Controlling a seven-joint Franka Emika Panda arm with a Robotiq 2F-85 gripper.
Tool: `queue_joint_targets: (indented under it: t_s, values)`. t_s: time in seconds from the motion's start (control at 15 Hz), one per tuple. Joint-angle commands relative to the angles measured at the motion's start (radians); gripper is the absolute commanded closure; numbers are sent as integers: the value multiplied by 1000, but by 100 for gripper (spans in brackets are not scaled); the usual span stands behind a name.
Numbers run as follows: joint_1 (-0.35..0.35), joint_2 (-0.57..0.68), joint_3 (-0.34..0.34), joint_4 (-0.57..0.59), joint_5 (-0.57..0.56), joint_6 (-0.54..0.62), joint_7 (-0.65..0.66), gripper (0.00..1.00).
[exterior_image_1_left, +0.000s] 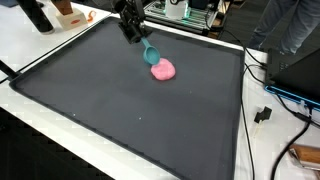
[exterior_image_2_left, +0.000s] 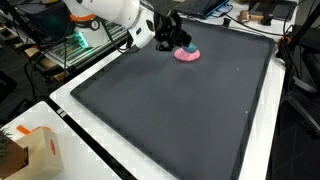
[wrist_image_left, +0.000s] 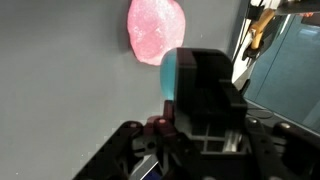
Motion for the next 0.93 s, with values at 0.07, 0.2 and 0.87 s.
queue_joint_targets:
  t_s: [0.07, 0.2, 0.87]
  values:
    - [-41, 75, 35, 43, 89, -10, -50, 75]
    - [-45, 94, 40, 52, 107, -10, -59, 75]
    - [-43, 115, 52, 68, 149, 1, -48, 75]
